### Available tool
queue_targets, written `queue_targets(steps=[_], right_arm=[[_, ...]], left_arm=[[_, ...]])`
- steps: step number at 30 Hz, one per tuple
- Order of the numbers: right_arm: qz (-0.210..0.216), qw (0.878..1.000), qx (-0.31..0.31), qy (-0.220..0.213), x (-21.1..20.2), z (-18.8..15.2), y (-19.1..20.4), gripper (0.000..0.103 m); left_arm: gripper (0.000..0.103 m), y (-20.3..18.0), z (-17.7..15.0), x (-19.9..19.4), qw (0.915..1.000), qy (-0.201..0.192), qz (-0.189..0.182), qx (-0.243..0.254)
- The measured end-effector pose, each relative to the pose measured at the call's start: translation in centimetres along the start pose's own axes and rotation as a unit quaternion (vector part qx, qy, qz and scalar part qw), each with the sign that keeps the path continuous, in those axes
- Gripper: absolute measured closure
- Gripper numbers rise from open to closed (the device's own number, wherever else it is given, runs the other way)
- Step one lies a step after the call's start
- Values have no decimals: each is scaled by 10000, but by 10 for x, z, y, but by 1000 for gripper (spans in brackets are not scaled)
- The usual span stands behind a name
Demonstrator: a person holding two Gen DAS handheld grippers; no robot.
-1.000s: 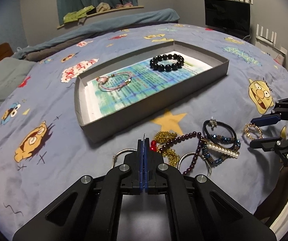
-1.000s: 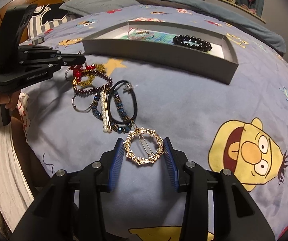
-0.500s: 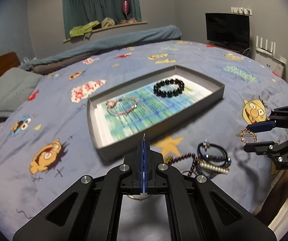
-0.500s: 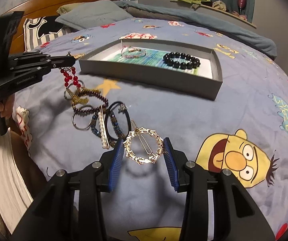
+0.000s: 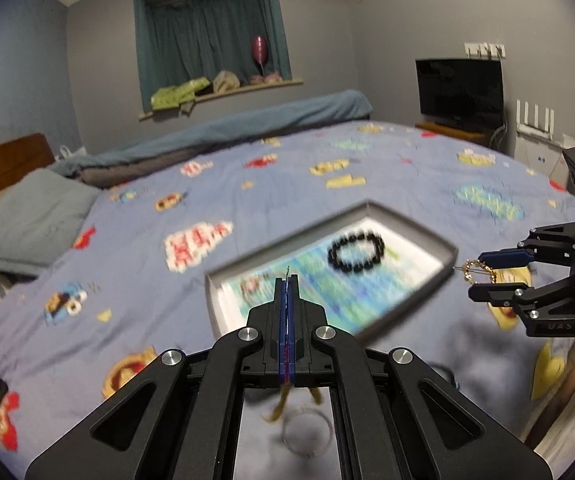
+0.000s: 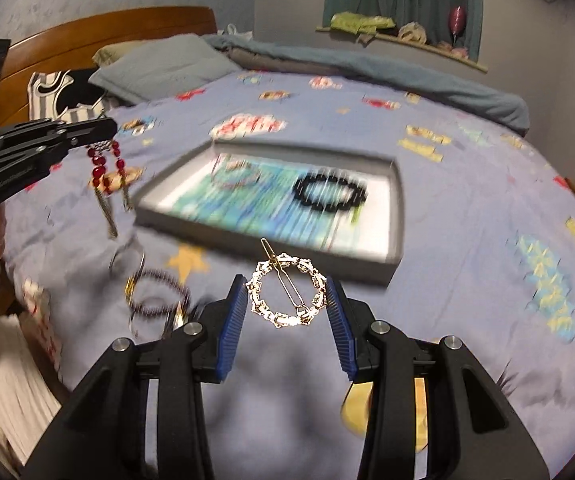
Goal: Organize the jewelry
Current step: 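Carry necklace and brooch into the grey box and open both tools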
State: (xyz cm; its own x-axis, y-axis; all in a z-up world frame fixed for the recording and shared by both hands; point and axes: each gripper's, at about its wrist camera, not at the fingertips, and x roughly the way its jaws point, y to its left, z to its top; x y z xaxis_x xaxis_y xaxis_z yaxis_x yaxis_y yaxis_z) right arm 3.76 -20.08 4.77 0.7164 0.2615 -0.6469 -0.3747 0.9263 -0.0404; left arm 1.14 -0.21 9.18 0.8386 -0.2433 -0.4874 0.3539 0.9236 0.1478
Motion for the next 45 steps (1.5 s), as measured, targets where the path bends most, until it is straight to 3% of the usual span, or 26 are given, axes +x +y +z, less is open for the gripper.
queue_targets(steps=[9, 17, 25, 42, 45], right_arm=[[-324, 9992, 164, -163, 37, 51, -17, 63], [-412, 9982, 398, 189, 88, 44, -29, 63], [-422, 9967, 511, 472, 116, 34, -38, 63], [-549, 9948, 514, 684, 134, 33, -36, 62], [-573, 9946, 510, 693, 135, 33, -36, 62]], left_arm=[[102, 18, 36, 27, 9997, -174, 29, -187], [101, 16, 6, 92, 9980, 591, -22, -229], [101, 21, -17, 125, 9934, 1069, -119, -408], [101, 42, -36, 155, 9847, 1557, -65, -776], [96, 44, -39, 156, 9839, 1605, -28, -784]])
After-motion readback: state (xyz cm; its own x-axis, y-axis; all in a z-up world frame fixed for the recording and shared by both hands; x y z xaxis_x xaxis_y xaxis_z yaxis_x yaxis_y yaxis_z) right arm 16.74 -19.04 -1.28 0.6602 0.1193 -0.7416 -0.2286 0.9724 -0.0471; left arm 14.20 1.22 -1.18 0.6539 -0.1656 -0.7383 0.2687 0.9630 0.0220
